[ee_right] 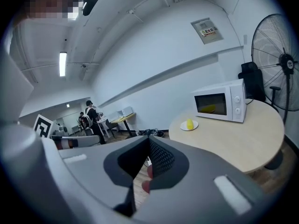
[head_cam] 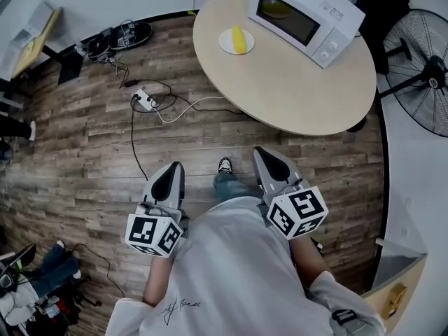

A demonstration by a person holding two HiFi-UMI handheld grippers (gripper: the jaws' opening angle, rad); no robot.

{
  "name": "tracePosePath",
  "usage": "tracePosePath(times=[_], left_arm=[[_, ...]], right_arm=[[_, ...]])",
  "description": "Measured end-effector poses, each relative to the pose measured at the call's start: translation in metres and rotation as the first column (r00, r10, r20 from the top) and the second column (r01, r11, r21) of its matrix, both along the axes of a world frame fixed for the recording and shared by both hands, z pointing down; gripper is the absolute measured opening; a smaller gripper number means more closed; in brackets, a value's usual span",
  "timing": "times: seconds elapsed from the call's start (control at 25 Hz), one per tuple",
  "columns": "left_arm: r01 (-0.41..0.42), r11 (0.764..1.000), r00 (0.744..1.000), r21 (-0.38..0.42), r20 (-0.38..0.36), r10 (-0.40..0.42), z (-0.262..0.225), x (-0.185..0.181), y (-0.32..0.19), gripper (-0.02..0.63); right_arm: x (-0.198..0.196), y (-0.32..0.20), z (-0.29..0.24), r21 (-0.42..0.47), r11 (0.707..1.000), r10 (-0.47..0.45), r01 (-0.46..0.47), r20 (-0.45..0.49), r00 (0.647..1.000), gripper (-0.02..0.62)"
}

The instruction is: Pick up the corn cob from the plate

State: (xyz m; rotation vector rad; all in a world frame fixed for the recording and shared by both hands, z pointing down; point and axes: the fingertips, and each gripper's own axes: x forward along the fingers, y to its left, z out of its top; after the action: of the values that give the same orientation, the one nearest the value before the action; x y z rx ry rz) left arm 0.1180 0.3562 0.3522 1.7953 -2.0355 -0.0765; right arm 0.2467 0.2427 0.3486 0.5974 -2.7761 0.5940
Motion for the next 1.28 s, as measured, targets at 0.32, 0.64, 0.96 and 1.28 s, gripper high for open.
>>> tracePosePath(times=[0.32, 0.64, 0.96, 1.28], left_arm=[[-0.002, 1.000, 1.000, -0.019, -0.014, 0.002, 0.005, -0.042, -0.065, 0.000], [-0.019, 0.999, 1.000, -0.040, -0.001, 0.019, 0.006, -0.072, -0.113, 0.000], [-0.050, 0.998, 0.999, -0.049, 0.014, 0.051, 0.007, -0.083, -0.149, 0.000], [-0.096, 0.994, 0.995, -0.059, 0.022, 0.097, 0.007, -0.083, -0.172, 0.000]], right_arm=[[-0.043, -0.062, 0.009, -0.026, 1.000, -0.017, 0.017, -0.029, 0.999, 0.014], [-0.072, -0.106, 0.014, -0.053, 0.999, -0.009, 0.008, -0.011, 1.000, 0.014], [-0.083, -0.134, 0.022, -0.076, 0.997, 0.015, -0.016, -0.005, 1.000, 0.014], [-0.081, -0.149, 0.034, -0.093, 0.994, 0.054, -0.057, -0.032, 0.998, 0.014]])
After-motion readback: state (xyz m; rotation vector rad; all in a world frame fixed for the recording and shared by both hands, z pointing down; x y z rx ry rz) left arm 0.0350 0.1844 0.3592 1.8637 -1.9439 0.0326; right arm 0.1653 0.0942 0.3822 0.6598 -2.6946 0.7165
